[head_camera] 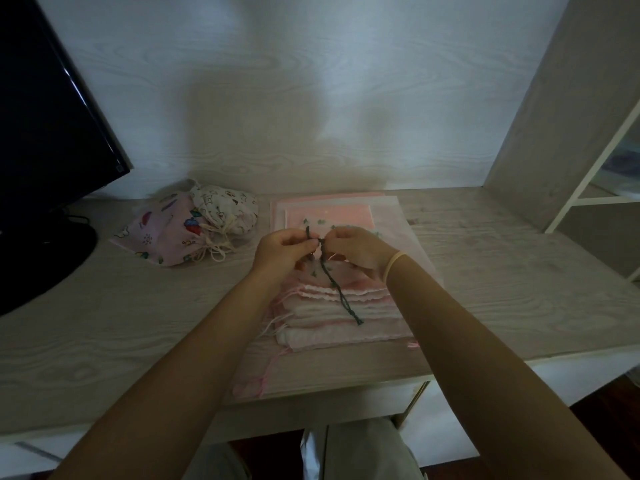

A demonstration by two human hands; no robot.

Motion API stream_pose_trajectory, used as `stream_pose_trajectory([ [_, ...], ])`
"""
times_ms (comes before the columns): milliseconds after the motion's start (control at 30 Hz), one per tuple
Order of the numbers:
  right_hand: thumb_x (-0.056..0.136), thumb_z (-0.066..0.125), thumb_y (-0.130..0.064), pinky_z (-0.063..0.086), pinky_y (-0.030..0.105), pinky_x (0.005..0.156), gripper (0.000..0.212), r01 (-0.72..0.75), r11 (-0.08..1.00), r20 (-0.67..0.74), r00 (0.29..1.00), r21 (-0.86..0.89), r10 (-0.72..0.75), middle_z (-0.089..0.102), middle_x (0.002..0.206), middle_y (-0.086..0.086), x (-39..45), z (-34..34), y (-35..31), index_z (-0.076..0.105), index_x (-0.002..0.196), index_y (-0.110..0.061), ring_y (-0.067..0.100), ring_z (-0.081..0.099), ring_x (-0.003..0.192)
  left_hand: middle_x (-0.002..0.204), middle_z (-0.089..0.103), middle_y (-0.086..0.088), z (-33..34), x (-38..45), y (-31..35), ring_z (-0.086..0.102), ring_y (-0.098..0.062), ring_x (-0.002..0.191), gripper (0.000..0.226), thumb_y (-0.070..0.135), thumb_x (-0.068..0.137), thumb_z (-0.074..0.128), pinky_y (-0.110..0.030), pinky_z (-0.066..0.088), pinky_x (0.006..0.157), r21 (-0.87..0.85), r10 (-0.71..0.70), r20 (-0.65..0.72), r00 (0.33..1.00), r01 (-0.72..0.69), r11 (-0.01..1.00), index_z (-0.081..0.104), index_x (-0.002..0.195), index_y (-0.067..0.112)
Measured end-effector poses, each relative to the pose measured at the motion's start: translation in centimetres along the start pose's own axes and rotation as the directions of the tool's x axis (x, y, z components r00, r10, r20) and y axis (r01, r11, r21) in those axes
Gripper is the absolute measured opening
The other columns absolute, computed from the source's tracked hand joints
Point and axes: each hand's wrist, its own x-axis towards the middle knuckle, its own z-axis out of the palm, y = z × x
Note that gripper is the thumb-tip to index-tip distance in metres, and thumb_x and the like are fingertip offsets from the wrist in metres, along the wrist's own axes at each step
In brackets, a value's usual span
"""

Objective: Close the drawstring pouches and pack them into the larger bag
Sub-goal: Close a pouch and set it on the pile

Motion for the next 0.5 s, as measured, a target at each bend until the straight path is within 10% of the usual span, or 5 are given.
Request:
stream_pose_trajectory([
  [200, 0.091, 0.052, -0.021, 0.045, 0.031, 0.072, 0.021, -0.066, 0.934, -0.054, 0.994, 0.352, 0.091, 0.07, 0.079, 0.005, -0.2, -0.8, -0.4, 0.059, 0.075, -0.01, 0.017, 0.063, 0.072, 0.083, 0.073, -0.007, 0.1, 0.3, -0.5, 0.065, -0.016, 0.071, 0.008, 0.007, 0.083, 0.074, -0.025, 0.057, 0.066, 0.004, -0.01, -0.044, 0.999, 0.01, 1.0, 0.074, 0.087, 0.013],
  [400, 0.097, 0.048, -0.017, 0.048, 0.038, 0.09, 0.038, 0.087, 0.513, -0.112, 0.994, 0.854, 0.018, 0.059, 0.072, 0.009, -0.2, -1.6, -0.9, 0.046, 0.06, -0.012, 0.026, 0.065, 0.082, 0.077, 0.072, -0.003, 0.3, 0.4, -0.7, 0.063, -0.012, 0.065, 0.012, 0.007, 0.083, 0.075, -0.023, 0.055, 0.067, 0.035, -0.005, -0.08, 0.997, 0.008, 0.999, 0.073, 0.079, 0.018],
  [500, 0.099, 0.043, -0.018, 0.051, 0.032, 0.063, 0.04, 0.074, 0.394, -0.081, 0.997, 0.916, 0.002, 0.046, 0.053, 0.003, -0.6, -1.4, -1.4, 0.037, 0.06, -0.014, 0.021, 0.055, 0.055, 0.073, 0.07, -0.003, 0.5, 0.5, -0.7, 0.063, -0.013, 0.064, 0.011, 0.009, 0.083, 0.075, -0.027, 0.056, 0.069, 0.038, -0.006, -0.092, 0.996, 0.009, 0.999, 0.072, 0.076, 0.016],
])
